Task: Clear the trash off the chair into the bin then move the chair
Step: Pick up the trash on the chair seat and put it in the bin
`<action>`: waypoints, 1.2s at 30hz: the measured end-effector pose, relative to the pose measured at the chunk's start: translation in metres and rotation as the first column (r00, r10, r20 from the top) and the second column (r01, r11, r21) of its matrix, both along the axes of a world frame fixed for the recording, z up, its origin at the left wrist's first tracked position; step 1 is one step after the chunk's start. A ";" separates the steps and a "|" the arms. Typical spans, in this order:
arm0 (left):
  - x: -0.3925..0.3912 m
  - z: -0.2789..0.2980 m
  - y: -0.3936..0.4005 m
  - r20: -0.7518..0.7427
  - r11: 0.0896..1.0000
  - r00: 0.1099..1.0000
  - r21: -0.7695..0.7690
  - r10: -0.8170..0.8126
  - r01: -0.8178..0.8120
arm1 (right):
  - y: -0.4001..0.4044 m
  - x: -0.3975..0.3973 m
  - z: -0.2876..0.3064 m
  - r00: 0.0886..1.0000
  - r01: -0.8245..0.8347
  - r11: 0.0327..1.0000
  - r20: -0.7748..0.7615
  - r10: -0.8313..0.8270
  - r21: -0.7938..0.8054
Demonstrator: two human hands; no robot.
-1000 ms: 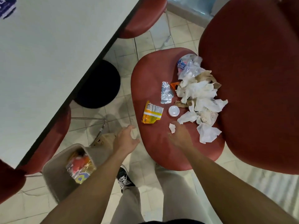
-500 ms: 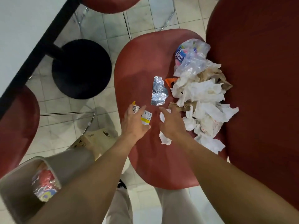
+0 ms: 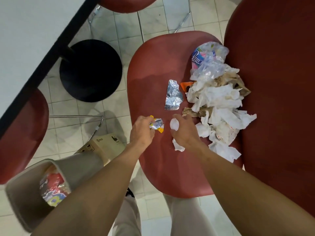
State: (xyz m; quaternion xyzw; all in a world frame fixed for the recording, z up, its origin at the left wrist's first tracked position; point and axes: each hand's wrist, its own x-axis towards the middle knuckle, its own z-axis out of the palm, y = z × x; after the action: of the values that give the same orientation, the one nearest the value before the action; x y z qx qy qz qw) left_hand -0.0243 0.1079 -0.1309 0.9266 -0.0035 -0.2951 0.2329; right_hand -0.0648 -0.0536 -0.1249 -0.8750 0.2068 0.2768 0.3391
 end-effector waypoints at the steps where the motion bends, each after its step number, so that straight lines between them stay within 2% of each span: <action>1: -0.002 0.005 0.005 0.003 0.999 0.999 0.000 0.041 -0.041 | 0.005 -0.002 0.008 1.000 0.021 1.000 0.002 -0.021 0.005; 4: -0.008 0.020 0.018 -0.030 0.966 0.968 -0.068 0.248 -0.250 | 0.022 -0.006 0.032 0.997 0.077 0.997 0.001 -0.077 0.014; 9: -0.020 0.031 0.047 -0.138 0.829 0.854 -0.202 0.502 -0.521 | 0.051 -0.016 0.062 0.996 0.077 0.997 0.036 -0.078 0.017; 17: -0.063 0.115 0.139 -0.034 0.828 0.850 -0.211 0.526 -0.520 | 0.132 -0.046 0.119 0.998 0.021 0.998 0.050 -0.024 0.057; 24: -0.114 0.158 0.255 -0.019 0.723 0.748 -0.241 0.663 -0.647 | 0.241 -0.068 0.155 0.997 -0.083 0.990 0.017 0.082 0.112; 31: -0.153 0.170 0.358 0.032 0.701 0.717 -0.242 0.696 -0.670 | 0.339 -0.086 0.170 0.986 -0.165 0.979 0.037 0.161 0.124; 36: -0.166 0.171 0.400 0.057 0.658 0.671 -0.270 0.740 -0.703 | 0.387 -0.099 0.176 0.980 -0.197 0.974 0.042 0.194 0.110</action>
State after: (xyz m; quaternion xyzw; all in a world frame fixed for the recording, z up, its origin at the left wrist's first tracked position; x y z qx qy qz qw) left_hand -0.1905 0.5078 0.0400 0.8392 0.3129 -0.0996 0.4335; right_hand -0.1636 0.3332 0.0508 -0.8745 0.0983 0.3066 0.3628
